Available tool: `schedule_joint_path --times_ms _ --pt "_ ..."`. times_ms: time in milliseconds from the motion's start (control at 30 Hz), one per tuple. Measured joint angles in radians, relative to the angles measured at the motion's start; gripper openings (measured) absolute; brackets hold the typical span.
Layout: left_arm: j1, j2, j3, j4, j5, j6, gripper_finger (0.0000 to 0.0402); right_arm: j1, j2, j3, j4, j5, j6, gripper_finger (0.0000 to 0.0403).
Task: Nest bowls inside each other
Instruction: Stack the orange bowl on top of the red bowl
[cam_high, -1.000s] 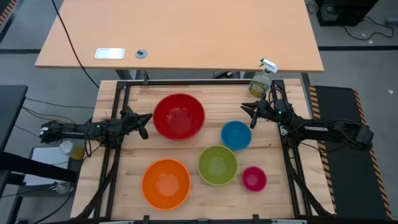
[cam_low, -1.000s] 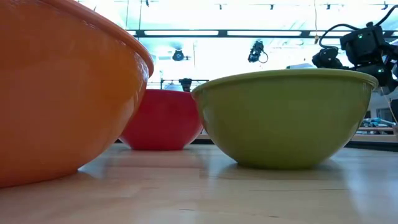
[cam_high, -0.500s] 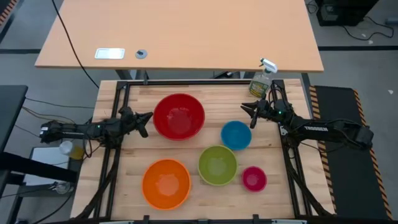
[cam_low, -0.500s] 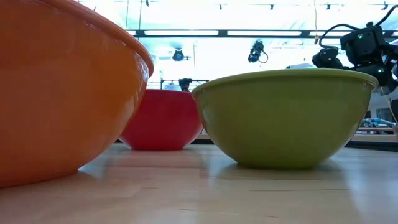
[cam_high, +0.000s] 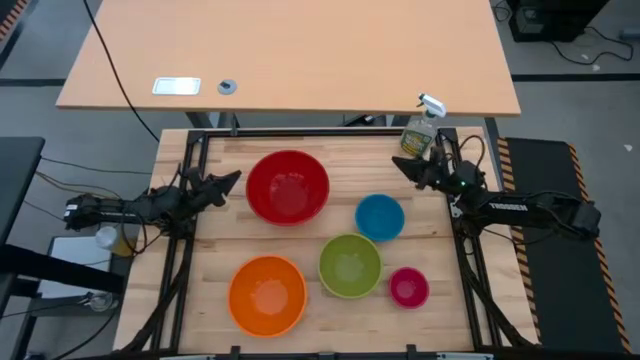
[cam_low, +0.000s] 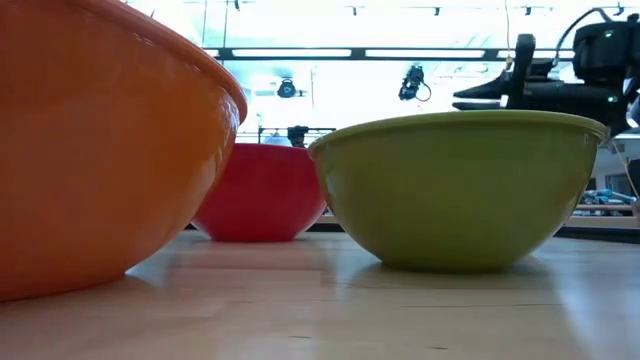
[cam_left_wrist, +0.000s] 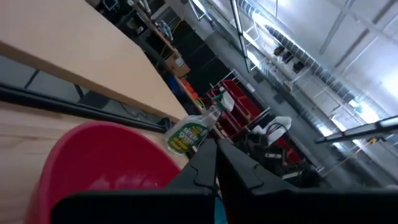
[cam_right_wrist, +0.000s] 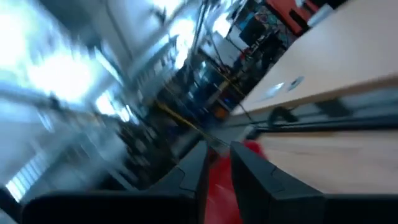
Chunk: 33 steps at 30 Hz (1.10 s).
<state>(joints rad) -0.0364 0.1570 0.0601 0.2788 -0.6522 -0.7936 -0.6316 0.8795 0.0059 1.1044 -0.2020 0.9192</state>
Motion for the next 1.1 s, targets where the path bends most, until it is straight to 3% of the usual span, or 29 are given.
schedule_joint_path --times_ms 100,267,367,467,533,600,833,967,1100 --pt "0.000 0.000 0.001 0.018 -0.008 -0.053 0.0018 0.013 0.000 0.000 0.057 0.083 0.154 0.0075" --pt "0.000 0.000 0.002 0.058 -0.004 -0.075 0.0018 0.035 0.000 0.032 0.087 0.152 0.239 0.0075" --pt "0.000 0.000 0.002 0.139 0.005 -0.035 0.0018 0.054 0.008 0.108 0.078 0.049 0.221 0.0075" --pt "0.000 0.000 0.012 0.216 0.052 0.052 0.0018 0.109 0.022 0.248 0.079 -0.106 0.064 0.0075" --pt "0.000 0.002 0.047 0.190 0.071 0.086 0.0018 0.143 0.039 0.367 -0.013 -0.199 -0.041 0.0075" --pt "0.000 0.016 0.101 0.106 0.071 0.117 0.0018 0.176 0.066 0.490 -0.163 -0.259 -0.134 0.0075" --pt "0.000 0.164 0.403 -0.332 0.081 0.235 0.0018 0.247 0.203 0.869 -0.620 -0.310 -0.358 0.0075" --pt "0.000 0.287 0.571 -0.552 0.156 0.256 0.0020 0.294 0.295 0.986 -0.705 -0.458 -0.401 0.0075" --pt "0.000 0.392 0.695 -0.793 0.212 0.201 0.0043 0.343 0.392 1.024 -0.728 -0.463 -0.386 0.0075"
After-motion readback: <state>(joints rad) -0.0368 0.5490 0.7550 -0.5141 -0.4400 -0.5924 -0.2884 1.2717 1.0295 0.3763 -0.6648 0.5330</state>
